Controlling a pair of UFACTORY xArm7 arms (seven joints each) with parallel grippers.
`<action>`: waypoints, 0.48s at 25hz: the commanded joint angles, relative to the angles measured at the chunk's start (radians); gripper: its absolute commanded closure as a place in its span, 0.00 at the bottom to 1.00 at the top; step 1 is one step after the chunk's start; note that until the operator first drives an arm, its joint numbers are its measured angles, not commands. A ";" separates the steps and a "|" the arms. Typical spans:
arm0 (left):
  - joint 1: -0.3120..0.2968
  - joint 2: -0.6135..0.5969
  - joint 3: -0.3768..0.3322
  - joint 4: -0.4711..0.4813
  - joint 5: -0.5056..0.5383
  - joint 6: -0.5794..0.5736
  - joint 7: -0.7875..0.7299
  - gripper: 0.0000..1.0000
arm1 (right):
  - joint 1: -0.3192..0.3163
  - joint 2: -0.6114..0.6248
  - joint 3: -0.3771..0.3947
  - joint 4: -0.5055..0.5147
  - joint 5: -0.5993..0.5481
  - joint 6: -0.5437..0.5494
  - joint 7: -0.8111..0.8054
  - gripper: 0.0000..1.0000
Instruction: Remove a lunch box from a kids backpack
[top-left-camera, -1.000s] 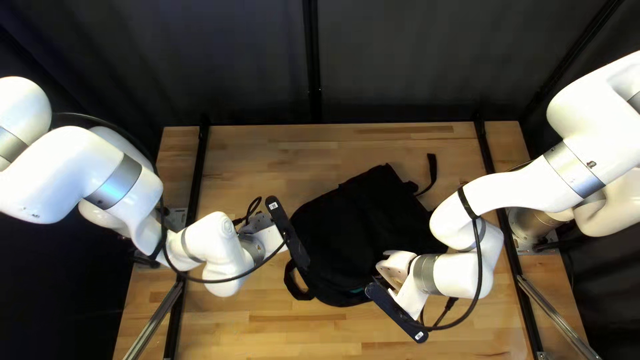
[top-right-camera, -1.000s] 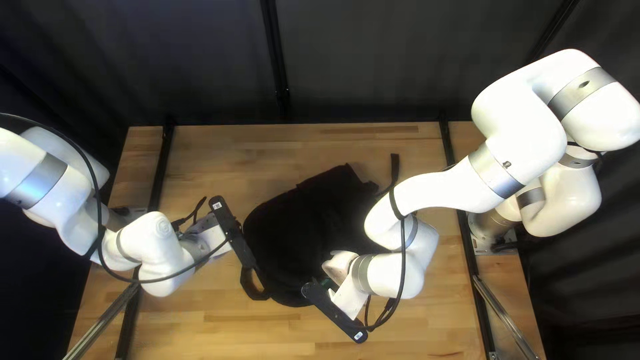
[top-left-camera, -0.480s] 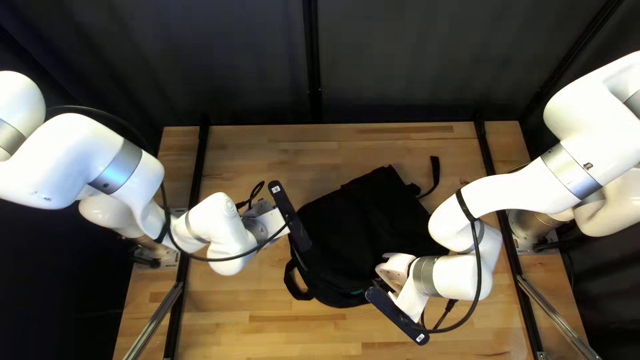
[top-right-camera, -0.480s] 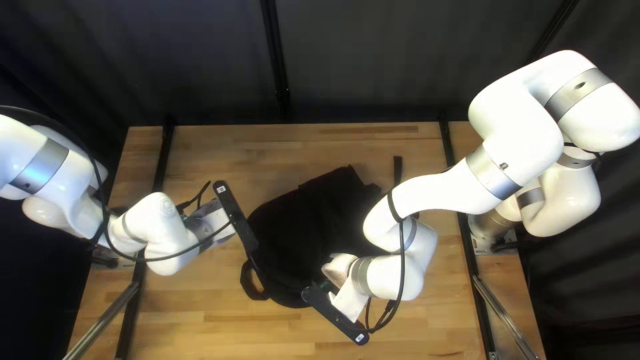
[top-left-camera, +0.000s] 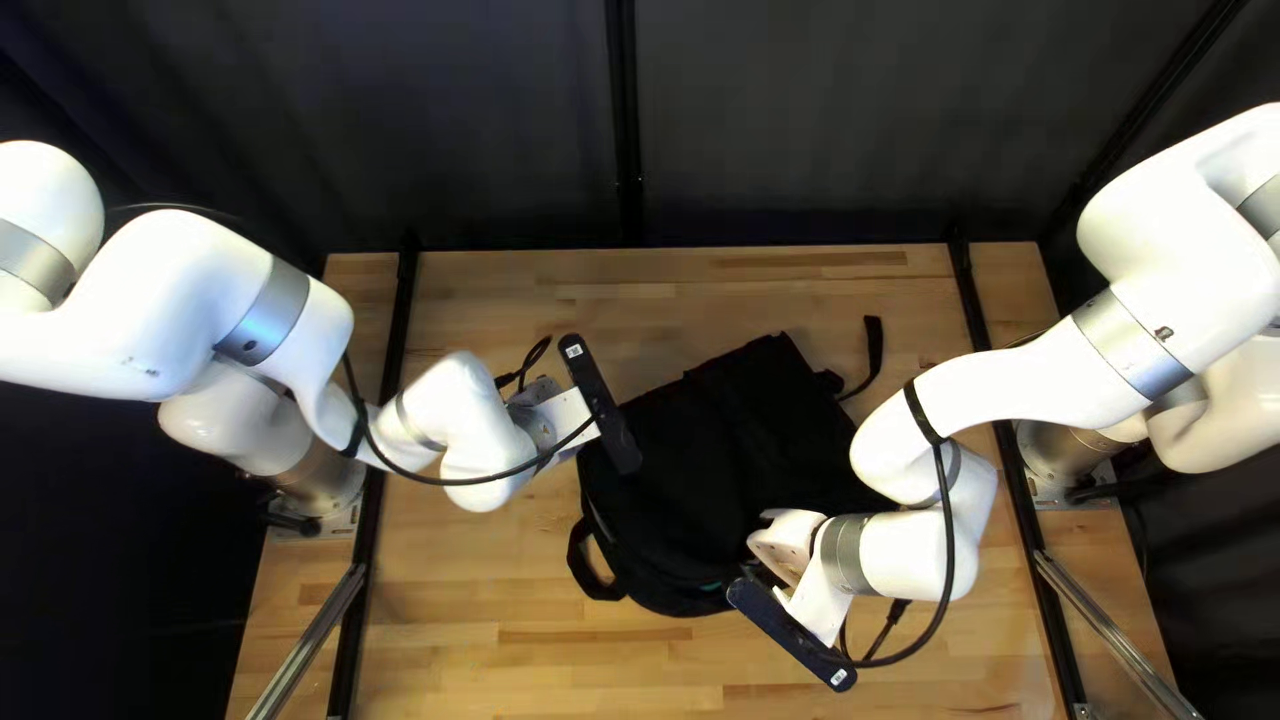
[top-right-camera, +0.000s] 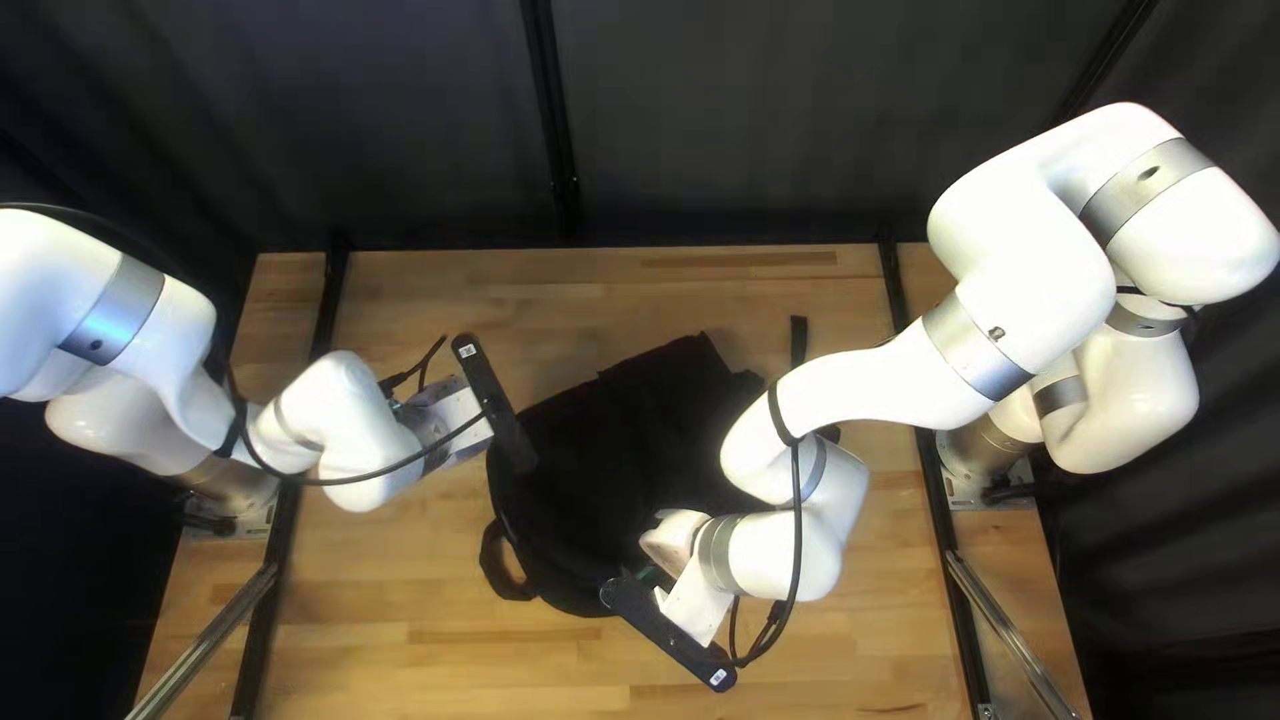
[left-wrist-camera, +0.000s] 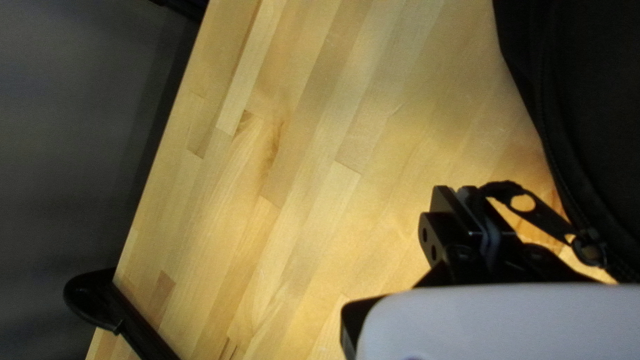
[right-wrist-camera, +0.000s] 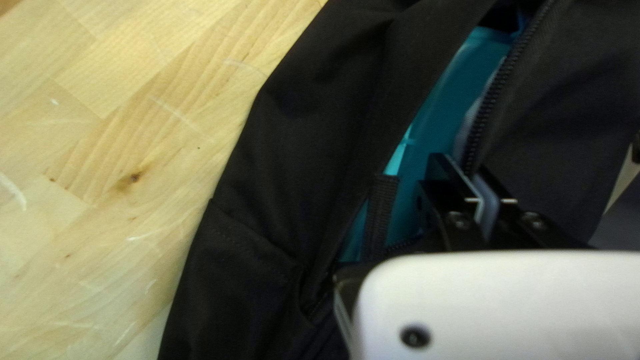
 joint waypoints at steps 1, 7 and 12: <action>0.020 0.028 0.023 0.026 0.015 -0.032 0.023 1.00 | 0.000 0.005 -0.001 0.002 -0.003 -0.003 -0.003 1.00; 0.042 0.032 0.050 0.053 0.019 -0.054 0.079 1.00 | -0.002 0.008 -0.001 0.002 -0.004 -0.007 -0.008 1.00; 0.059 0.057 0.069 0.085 0.029 -0.082 0.104 1.00 | -0.003 0.008 -0.002 0.001 -0.005 -0.010 -0.010 1.00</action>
